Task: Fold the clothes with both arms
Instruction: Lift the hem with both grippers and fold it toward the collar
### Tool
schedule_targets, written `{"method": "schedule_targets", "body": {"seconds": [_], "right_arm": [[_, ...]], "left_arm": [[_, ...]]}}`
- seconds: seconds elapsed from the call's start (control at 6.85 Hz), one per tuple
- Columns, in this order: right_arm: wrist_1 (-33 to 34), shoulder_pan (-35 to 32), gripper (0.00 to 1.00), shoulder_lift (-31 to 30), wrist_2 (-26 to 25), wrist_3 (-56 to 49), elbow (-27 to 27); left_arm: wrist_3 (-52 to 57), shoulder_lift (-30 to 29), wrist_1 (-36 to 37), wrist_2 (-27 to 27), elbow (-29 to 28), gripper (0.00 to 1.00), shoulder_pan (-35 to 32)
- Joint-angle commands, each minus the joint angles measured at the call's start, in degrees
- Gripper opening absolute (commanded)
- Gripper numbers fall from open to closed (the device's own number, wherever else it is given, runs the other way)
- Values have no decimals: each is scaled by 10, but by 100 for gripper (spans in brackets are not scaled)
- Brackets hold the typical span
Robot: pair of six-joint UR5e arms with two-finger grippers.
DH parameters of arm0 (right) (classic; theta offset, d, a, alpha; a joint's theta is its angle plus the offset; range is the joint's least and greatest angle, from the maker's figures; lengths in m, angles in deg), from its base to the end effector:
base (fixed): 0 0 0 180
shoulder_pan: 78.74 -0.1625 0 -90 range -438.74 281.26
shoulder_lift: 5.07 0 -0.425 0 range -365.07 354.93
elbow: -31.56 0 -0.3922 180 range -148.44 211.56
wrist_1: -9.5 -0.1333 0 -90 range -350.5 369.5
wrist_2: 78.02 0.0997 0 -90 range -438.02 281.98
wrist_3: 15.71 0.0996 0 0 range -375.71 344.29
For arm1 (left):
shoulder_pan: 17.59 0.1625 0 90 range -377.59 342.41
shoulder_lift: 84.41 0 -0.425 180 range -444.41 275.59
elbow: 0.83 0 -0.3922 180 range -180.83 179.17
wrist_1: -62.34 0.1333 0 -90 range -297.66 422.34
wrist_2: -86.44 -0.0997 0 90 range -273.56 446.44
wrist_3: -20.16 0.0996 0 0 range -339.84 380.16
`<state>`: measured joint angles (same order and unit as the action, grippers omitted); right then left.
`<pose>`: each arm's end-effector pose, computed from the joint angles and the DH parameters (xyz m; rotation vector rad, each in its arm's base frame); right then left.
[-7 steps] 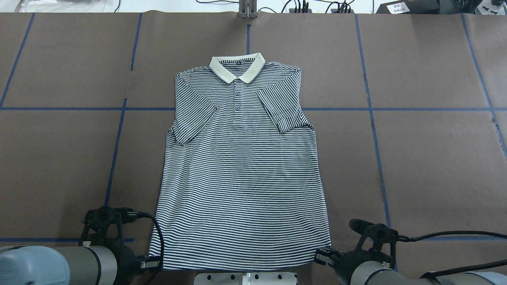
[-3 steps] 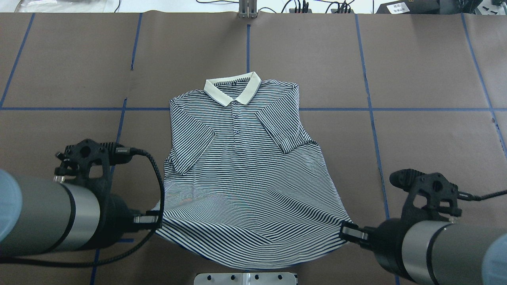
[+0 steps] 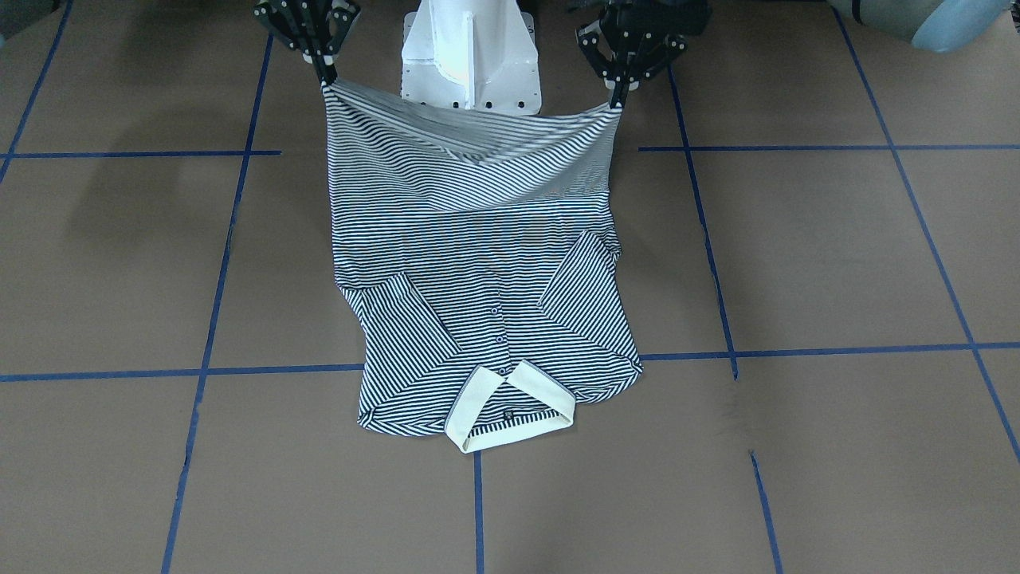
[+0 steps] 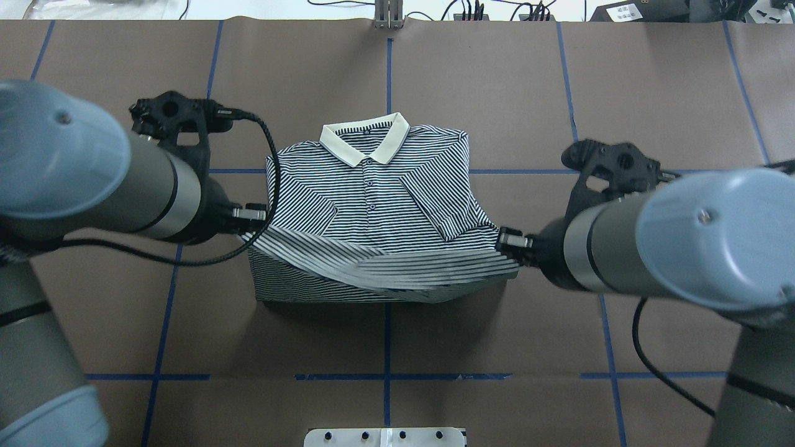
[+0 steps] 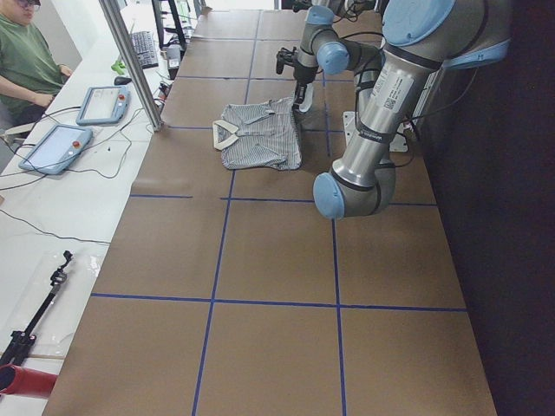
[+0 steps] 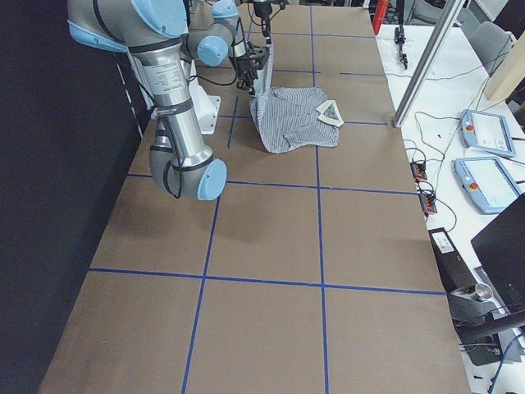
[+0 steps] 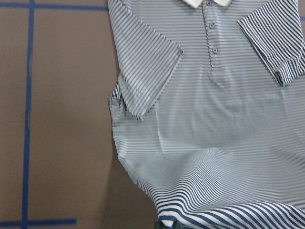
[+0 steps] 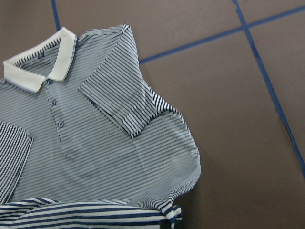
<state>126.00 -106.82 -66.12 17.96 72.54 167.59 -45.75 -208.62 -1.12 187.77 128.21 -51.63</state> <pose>-0.3371 -0.3191 0.1466 0.1236 -0.8477 0.3872 0.3436 -0.3693 0.1328 0.2316 0.8009 -0.0829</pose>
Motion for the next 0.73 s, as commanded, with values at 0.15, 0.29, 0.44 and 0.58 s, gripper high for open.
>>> {"method": "schedule_targets", "body": {"seconds": [0.15,0.29,0.44,0.58], "right_arm": [[-190,-138,0,37,47,-57,-239],[-241,-147,0,71,46,-69,-330],[-291,-149,0,103,45,-70,-417],[-367,-149,0,129,42,-71,-509]], "left_arm": [[67,-23,-146,0,-183,0,-83],[73,-25,-194,-2,-238,0,-90],[73,-24,-252,-4,-294,0,-90],[73,-25,-305,-5,-347,0,-90]]}}
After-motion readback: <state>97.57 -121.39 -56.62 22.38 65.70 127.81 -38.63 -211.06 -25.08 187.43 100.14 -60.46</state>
